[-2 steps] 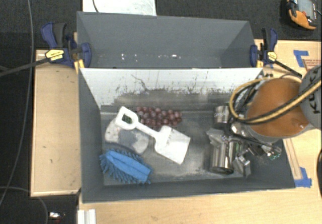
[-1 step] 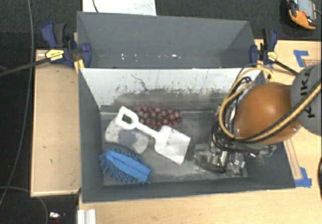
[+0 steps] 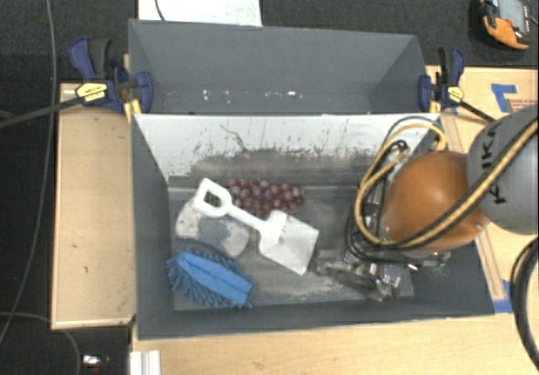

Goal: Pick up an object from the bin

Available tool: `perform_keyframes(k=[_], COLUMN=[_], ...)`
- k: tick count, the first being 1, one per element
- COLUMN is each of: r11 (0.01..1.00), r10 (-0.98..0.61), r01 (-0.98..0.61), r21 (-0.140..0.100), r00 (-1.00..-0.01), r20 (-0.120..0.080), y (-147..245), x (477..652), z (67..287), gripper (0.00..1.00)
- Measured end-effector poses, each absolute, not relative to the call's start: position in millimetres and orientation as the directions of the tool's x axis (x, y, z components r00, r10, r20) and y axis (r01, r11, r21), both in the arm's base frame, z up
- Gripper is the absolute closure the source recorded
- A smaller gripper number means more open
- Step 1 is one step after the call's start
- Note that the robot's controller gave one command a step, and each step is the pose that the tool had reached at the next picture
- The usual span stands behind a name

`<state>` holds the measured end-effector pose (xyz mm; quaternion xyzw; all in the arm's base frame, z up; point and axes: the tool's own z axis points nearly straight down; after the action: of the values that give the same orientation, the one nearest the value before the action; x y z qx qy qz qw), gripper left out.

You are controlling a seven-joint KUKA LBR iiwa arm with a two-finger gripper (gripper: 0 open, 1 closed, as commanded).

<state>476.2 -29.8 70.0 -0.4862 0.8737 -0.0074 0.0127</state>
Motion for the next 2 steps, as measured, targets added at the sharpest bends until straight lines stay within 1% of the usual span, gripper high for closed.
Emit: perform_keyframes(k=[1, 2], r11=[0.201, 0.202], r10=[-0.980, -0.979], r01=[-0.979, -0.979], r21=[-0.028, -0.028], r00=[-0.201, -0.202], r20=[-0.005, -0.005], y=[-54.2, -54.1], x=[493.7, 493.7], z=[69.3, 69.7], gripper=[1.00, 1.00])
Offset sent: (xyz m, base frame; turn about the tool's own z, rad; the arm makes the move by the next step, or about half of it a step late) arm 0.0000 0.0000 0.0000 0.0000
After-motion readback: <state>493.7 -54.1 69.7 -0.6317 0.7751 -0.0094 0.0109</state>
